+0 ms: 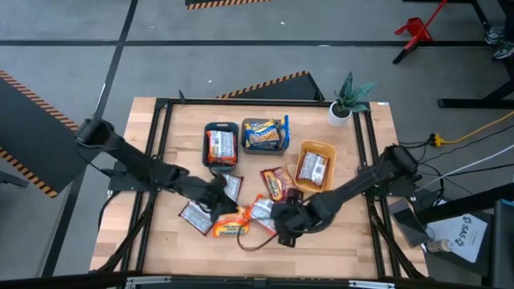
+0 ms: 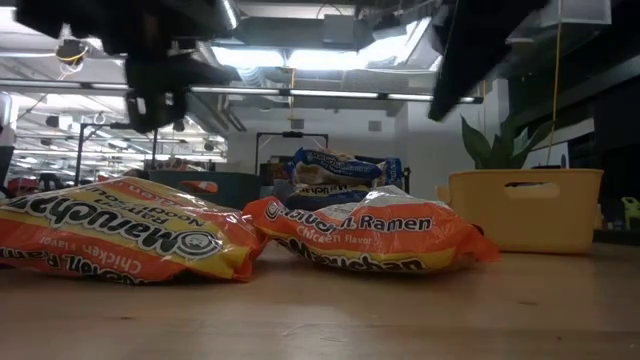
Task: Sort Maruchan noodles
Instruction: Put the orange noodle pack into the blue bin
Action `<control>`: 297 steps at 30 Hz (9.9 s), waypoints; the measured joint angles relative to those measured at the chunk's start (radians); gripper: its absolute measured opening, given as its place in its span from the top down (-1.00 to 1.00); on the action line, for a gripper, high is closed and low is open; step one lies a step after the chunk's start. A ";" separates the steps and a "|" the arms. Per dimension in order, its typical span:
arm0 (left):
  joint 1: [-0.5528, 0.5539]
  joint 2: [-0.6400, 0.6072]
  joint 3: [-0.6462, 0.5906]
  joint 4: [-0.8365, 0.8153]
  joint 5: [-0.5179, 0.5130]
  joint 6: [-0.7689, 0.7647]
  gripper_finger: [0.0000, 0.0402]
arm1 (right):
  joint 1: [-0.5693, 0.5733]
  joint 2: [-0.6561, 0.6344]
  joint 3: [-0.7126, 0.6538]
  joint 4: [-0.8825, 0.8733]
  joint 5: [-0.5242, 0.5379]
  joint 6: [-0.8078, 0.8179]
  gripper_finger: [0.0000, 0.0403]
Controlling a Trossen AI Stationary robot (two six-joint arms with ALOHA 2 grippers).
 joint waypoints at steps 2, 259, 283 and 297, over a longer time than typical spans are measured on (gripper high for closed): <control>0.007 0.071 0.051 0.001 0.050 0.039 0.30 | 0.022 -0.044 -0.085 0.087 0.010 0.147 -0.31; -0.415 0.367 0.156 -0.521 -0.373 -0.335 0.41 | -0.353 0.220 -0.029 0.665 -0.450 -0.511 -0.31; -0.368 0.372 0.153 -0.484 -0.406 -0.344 0.41 | -0.394 0.352 -0.029 0.858 -0.728 -0.246 -0.31; -0.306 0.374 0.151 -0.464 -0.454 -0.313 0.41 | -0.382 0.407 -0.028 0.866 -0.784 -0.244 -0.24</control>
